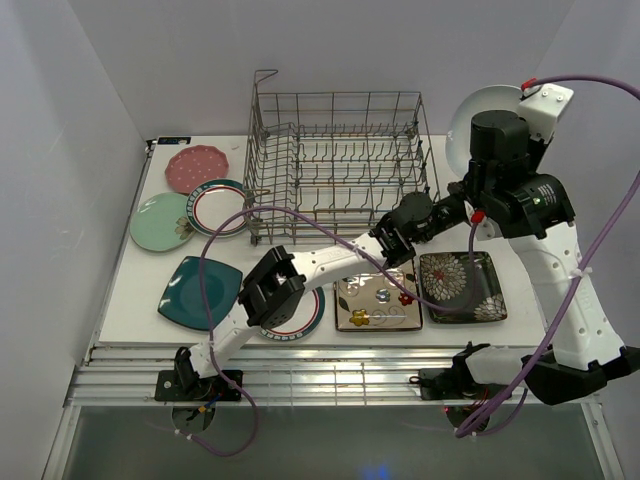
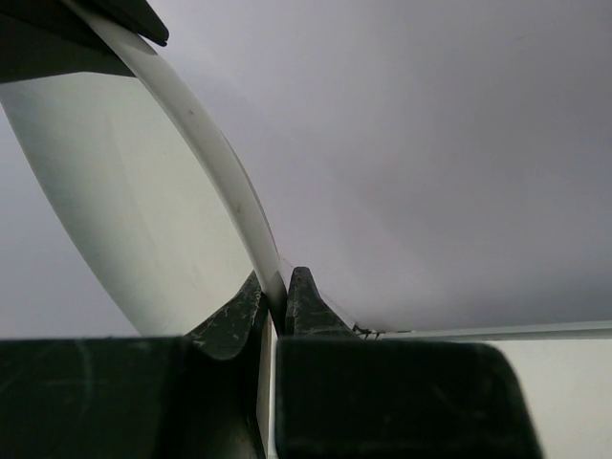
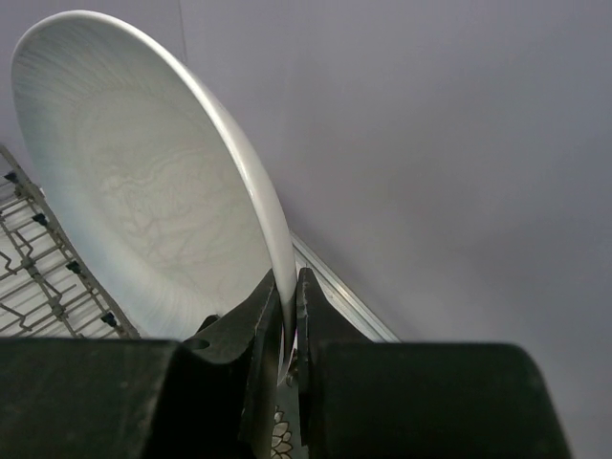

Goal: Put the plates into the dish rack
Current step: Pick up the plate from the corner of the board.

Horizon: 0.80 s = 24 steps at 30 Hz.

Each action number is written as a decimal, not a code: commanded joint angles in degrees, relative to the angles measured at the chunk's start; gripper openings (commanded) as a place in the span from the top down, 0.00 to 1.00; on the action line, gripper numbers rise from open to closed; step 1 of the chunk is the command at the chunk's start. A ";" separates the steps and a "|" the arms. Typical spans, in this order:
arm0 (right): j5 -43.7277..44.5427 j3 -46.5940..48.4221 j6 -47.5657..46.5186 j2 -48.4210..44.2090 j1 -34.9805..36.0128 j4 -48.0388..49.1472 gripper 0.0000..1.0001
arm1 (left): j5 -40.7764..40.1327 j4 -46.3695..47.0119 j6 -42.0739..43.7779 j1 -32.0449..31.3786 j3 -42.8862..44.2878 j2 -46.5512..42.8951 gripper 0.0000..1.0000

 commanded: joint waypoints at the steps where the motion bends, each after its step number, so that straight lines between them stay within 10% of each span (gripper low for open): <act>1: -4.71 3.33 -0.80 1.27 3.49 14.21 0.92 | 6.16 -0.80 6.42 -1.74 -2.62 -5.79 1.00; 24: -16.93 4.91 -2.64 8.47 3.93 15.10 0.92 | 1.58 6.86 -1.13 1.69 -20.11 -14.67 1.00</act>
